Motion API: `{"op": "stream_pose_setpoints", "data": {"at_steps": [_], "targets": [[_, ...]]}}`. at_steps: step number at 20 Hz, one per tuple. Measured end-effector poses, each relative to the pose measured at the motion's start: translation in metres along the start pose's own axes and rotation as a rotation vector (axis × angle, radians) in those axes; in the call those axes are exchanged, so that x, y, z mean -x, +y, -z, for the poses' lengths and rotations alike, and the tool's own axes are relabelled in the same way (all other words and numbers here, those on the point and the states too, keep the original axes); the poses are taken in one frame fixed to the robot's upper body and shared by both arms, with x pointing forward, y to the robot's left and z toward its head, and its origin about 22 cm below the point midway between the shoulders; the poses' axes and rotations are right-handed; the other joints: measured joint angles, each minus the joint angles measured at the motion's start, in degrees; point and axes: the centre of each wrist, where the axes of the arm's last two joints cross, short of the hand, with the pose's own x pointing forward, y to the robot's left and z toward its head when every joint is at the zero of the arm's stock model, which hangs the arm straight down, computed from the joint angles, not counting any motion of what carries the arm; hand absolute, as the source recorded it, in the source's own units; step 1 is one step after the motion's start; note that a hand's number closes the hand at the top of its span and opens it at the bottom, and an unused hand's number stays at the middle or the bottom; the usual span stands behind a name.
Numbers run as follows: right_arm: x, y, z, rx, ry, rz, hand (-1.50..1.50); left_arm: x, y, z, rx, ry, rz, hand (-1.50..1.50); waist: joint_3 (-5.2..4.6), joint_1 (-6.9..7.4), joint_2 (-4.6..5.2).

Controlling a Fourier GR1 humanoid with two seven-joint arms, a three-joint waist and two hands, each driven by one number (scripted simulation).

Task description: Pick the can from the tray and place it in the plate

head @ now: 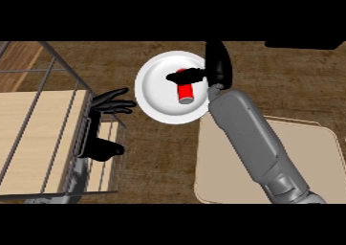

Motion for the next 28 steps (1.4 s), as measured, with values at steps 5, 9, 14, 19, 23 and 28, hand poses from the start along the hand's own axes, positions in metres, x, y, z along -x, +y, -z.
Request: {"op": "stream_pose_setpoints", "data": {"at_steps": [5, 9, 14, 19, 23, 28], "targets": [[0.019, -0.004, -0.004, -0.019, -0.028, 0.114, -1.5, 0.0, 0.002, -0.002, -0.008, 0.01, 0.004, 0.0, -0.03, -0.46, -0.19], [0.033, -0.004, -0.008, -0.043, -0.066, 0.169, -1.5, 0.001, 0.002, -0.002, -0.017, 0.015, 0.003, 0.0, -0.1, -0.66, -0.3], [0.047, 0.002, -0.013, -0.069, -0.105, 0.19, -1.5, 0.0, 0.003, -0.002, -0.013, 0.021, 0.007, 0.0, -0.12, -0.74, -0.38], [0.063, 0.007, -0.015, -0.062, -0.101, 0.175, -1.5, 0.0, 0.003, -0.003, -0.022, 0.025, 0.009, 0.0, -0.2, -0.93, -0.47], [0.072, 0.012, -0.015, -0.05, -0.078, 0.147, -1.5, 0.0, 0.002, -0.002, -0.02, 0.027, 0.007, 0.0, -0.22, -0.76, -0.45], [0.082, 0.017, -0.015, -0.035, -0.063, 0.118, -1.5, 0.0, 0.003, -0.003, -0.023, 0.031, 0.009, 0.0, -0.21, -0.95, -0.51]]}}
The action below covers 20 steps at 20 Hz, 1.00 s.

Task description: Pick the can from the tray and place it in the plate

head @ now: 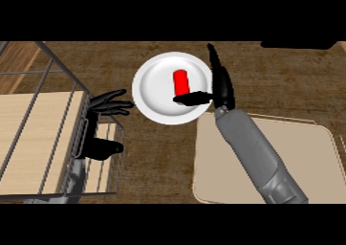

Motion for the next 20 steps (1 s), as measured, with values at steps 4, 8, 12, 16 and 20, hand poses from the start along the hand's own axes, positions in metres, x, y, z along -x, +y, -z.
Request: {"op": "stream_pose_setpoints", "data": {"at_steps": [4, 8, 12, 16, 20], "targets": [[0.009, 0.002, -0.002, 0.02, 0.016, -0.029, -1.5, 0.0, 0.002, -0.001, -0.001, 0.006, 0.003, 0.0, -0.01, -0.29, -0.11], [0.018, 0.0, -0.002, 0.031, 0.031, -0.05, -1.5, 0.001, 0.004, -0.003, -0.008, 0.013, 0.007, 0.0, 0.01, -0.85, -0.28], [0.026, -0.002, -0.004, 0.037, 0.041, -0.065, -1.5, 0.001, 0.006, -0.005, -0.021, 0.016, 0.009, 0.0, 0.05, -1.37, -0.37], [0.036, -0.012, -0.001, 0.058, 0.057, -0.085, -1.5, 0.002, 0.007, -0.006, -0.029, 0.018, 0.01, 0.0, 0.11, -1.6, -0.43], [0.046, -0.022, -0.001, 0.082, 0.065, -0.085, -1.5, 0.001, 0.008, -0.007, -0.032, 0.024, 0.019, 0.0, 0.11, -1.91, -0.45]]}}
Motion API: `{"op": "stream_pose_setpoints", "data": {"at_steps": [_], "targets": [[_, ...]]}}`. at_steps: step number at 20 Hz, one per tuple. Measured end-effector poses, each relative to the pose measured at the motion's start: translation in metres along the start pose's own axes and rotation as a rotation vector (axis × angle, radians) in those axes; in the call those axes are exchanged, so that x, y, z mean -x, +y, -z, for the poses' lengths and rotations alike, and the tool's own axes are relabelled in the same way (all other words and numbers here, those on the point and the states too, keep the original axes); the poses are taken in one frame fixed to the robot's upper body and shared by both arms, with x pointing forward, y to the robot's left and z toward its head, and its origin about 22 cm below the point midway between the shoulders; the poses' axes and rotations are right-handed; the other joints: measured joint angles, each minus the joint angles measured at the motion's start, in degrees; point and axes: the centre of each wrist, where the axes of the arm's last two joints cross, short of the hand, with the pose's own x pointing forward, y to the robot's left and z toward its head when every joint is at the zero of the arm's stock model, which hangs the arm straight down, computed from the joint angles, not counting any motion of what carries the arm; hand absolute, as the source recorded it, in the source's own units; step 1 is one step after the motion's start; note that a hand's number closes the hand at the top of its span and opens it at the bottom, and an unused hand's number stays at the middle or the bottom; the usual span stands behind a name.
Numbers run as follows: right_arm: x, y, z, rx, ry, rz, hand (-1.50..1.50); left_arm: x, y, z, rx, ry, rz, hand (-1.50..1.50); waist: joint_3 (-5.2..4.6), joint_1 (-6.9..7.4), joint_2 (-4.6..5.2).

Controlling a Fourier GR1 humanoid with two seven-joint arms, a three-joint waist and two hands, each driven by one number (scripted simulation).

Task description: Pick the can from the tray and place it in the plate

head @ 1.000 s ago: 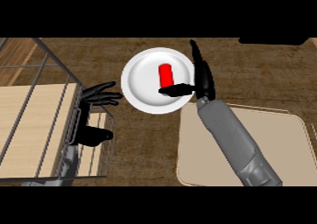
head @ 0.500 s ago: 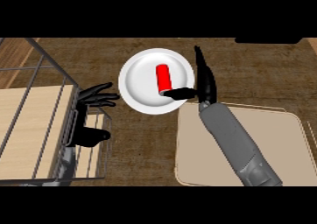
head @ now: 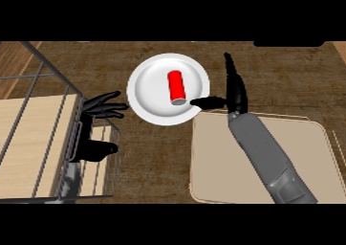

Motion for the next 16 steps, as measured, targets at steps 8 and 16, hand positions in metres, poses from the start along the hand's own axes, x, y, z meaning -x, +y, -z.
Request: {"op": "stream_pose_setpoints", "data": {"at_steps": [8, 16], "targets": [[0.02, -0.018, 0.001, 0.072, 0.007, -0.005, -1.5, 0.001, 0.002, -0.001, -0.005, 0.005, 0.005, 0.0, 0.14, -0.35, -0.07], [0.039, -0.035, 0.001, 0.124, 0.036, -0.02, -1.5, 0.001, 0.002, -0.002, -0.009, 0.008, 0.009, 0.0, 0.2, -0.55, -0.18]]}}
